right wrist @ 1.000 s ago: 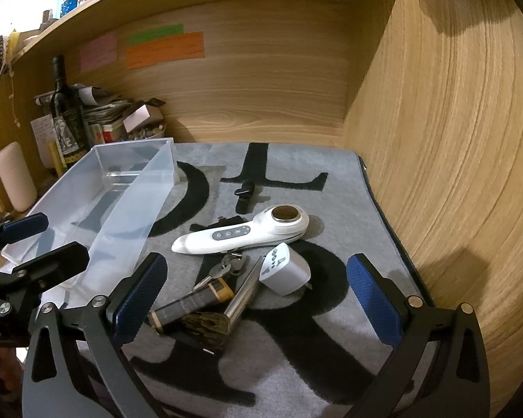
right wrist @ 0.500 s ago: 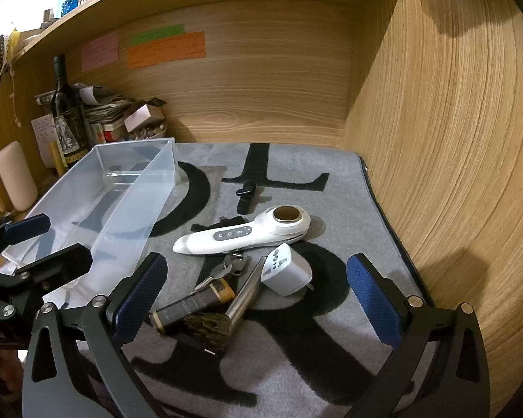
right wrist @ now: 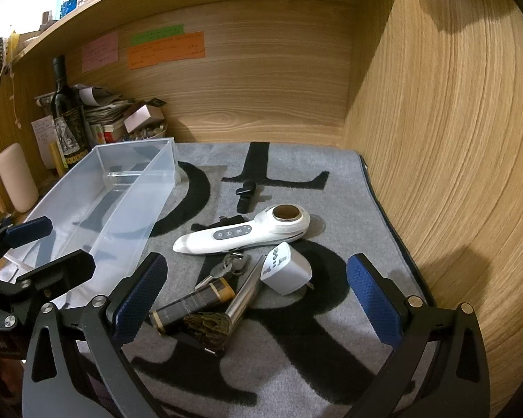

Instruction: Organize rigid objects

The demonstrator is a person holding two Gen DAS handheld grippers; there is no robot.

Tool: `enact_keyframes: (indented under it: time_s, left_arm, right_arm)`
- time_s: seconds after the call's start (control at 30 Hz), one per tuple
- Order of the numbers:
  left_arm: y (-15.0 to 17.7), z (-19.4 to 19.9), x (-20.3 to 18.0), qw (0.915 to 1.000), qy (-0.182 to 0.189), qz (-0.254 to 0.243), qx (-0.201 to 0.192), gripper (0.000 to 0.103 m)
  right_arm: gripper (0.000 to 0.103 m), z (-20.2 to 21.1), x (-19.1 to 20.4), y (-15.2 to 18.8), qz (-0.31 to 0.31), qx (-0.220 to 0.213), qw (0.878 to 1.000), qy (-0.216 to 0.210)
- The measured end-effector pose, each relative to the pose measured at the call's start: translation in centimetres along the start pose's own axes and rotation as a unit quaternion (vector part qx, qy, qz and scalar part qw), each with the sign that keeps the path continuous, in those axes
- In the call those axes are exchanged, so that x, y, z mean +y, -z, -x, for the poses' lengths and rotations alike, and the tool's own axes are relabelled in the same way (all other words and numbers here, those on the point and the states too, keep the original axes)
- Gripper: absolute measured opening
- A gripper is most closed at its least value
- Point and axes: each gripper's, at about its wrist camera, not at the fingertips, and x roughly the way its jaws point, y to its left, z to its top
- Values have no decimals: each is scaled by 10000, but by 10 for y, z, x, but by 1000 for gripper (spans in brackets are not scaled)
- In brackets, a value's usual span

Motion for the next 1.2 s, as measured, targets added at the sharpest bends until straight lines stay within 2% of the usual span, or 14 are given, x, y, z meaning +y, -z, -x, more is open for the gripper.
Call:
enact_keyframes:
  time_s: [0.8, 1.03, 1.1, 1.13, 1.2]
  left_arm:
    - [-2, -2, 0, 9999, 124, 41, 36, 103]
    - [-19, 12, 25, 9997, 48, 204, -118, 103]
    - [-24, 16, 34, 9997, -113, 202, -124, 94]
    - [-26, 17, 39, 9995, -258, 185, -79, 85]
    - [-29, 16, 50, 9992, -358, 199, 48, 83]
  right_arm:
    - [103, 0, -2, 2, -80, 35, 10000, -47]
    - [102, -3, -9, -4, -177, -43, 9998, 68]
    - [101, -3, -11, -5, -182, -82, 9997, 133]
    - [99, -3, -12, -6, -186, -102, 9996, 159]
    - [96, -4, -14, -8, -192, -117, 9996, 198]
